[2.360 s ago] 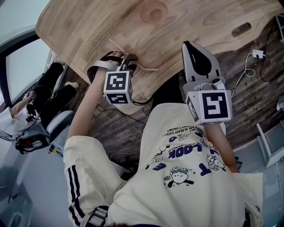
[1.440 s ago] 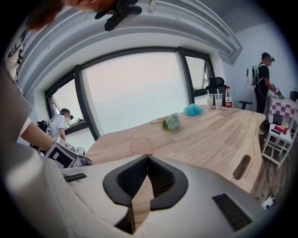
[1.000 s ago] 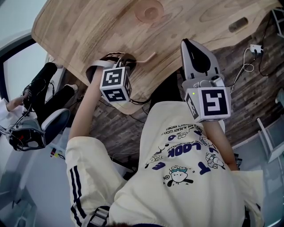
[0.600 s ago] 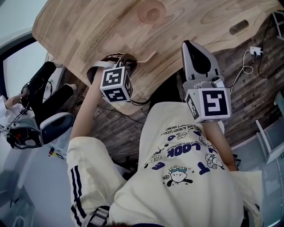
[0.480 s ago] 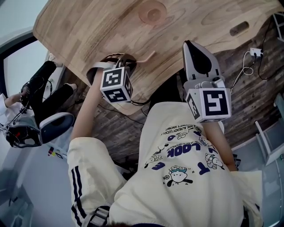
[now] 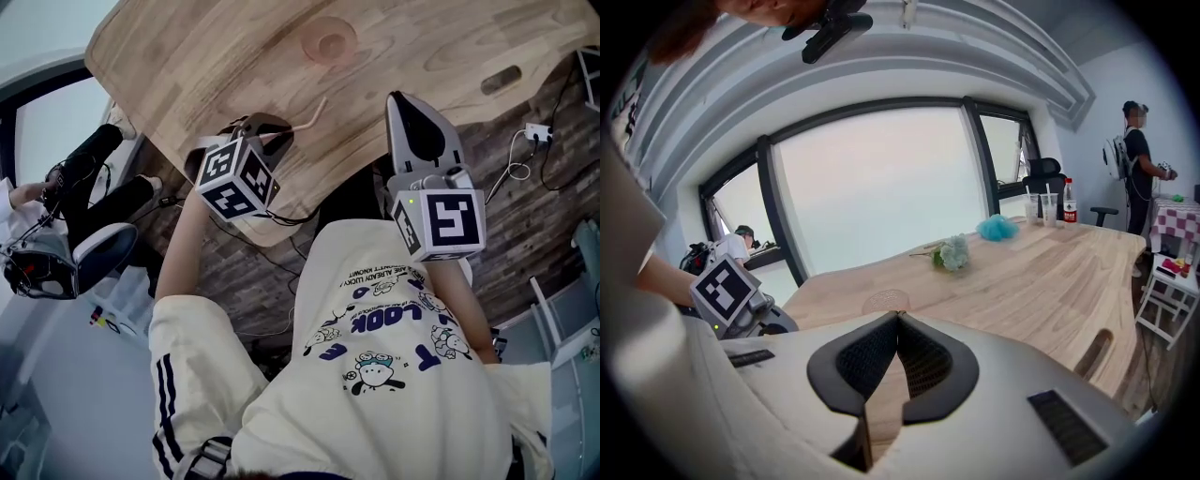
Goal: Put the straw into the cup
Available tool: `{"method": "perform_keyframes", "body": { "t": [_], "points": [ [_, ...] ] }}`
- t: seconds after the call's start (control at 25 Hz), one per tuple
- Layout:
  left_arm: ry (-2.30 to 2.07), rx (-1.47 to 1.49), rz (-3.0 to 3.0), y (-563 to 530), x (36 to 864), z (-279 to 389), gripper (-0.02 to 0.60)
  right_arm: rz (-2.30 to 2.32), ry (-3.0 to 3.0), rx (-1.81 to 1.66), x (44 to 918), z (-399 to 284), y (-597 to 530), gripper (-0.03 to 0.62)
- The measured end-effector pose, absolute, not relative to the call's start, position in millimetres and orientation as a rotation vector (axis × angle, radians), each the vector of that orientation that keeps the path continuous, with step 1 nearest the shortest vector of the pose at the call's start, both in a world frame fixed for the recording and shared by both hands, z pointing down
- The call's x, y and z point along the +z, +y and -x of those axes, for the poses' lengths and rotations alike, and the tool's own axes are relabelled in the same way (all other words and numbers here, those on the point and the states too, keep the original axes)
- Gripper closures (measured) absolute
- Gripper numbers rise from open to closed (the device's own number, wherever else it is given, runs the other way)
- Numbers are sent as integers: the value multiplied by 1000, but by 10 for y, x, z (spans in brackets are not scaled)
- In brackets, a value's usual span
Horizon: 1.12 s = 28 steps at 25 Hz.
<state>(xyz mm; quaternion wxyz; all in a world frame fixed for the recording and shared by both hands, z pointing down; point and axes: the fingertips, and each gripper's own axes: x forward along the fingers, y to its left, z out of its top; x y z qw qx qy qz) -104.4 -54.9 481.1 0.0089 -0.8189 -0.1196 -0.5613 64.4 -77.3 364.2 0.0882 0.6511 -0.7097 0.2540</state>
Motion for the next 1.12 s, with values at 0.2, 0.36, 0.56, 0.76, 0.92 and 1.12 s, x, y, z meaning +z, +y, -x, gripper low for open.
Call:
{"method": "perform_keyframes", "body": {
  "t": [0.2,0.36,0.56,0.76,0.92,1.12],
  "points": [
    [-154,-1689,2687,-724,4613,893,518,-1909,-2172,708,3540,-675,-859,595],
    [-61,-1631,2745,-784,4441,781,518,-1887,-2203,695,3466,-672,-870,595],
    [104,-1539,2819,-861,4199,676,518,-1864,-2267,645,3334,-699,-981,595],
    [249,-1460,2878,-938,3962,645,520,-1855,-2305,636,3221,-685,-1048,595],
    [395,-1340,2915,-1126,3696,503,518,-1825,-2367,612,3134,-693,-1145,595],
    [564,-1167,2946,-1360,3344,366,518,-1816,-2403,610,3078,-684,-1166,595]
  ]
}}
